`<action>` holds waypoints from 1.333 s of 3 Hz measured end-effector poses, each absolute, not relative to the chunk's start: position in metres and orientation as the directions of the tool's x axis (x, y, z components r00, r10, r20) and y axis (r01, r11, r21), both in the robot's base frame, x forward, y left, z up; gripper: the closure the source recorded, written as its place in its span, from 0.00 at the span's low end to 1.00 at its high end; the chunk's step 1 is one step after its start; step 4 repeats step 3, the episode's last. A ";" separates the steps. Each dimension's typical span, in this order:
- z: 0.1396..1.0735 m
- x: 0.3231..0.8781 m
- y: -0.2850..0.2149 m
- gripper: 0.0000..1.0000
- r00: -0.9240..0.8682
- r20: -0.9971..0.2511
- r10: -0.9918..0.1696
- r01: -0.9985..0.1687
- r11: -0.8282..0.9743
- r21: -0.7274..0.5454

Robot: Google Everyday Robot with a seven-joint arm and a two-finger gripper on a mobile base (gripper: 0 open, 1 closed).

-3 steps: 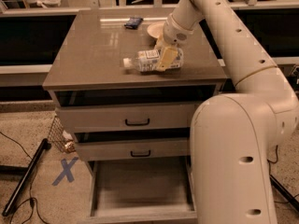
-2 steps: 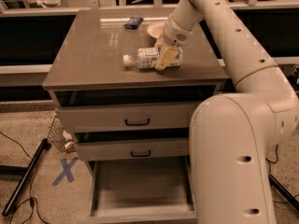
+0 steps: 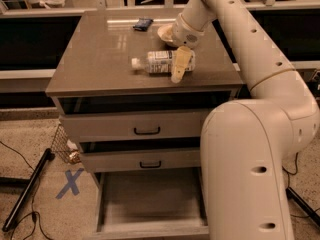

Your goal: Pick blue plastic bottle from bottom drawer and place on counter

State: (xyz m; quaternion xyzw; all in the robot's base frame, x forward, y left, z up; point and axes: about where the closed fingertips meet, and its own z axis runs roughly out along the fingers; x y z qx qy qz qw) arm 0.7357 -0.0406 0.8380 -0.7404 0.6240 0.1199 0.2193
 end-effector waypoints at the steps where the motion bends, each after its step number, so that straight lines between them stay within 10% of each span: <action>1: 0.858 0.727 -0.048 0.00 0.208 -0.462 -0.862 -0.973 -0.133 -0.190; 4: 0.900 0.706 -0.099 0.00 0.264 -0.527 -0.808 -0.949 -0.121 -0.292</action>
Offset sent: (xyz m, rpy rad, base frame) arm -0.0648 -0.0706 0.0914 0.0639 -0.1215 0.0978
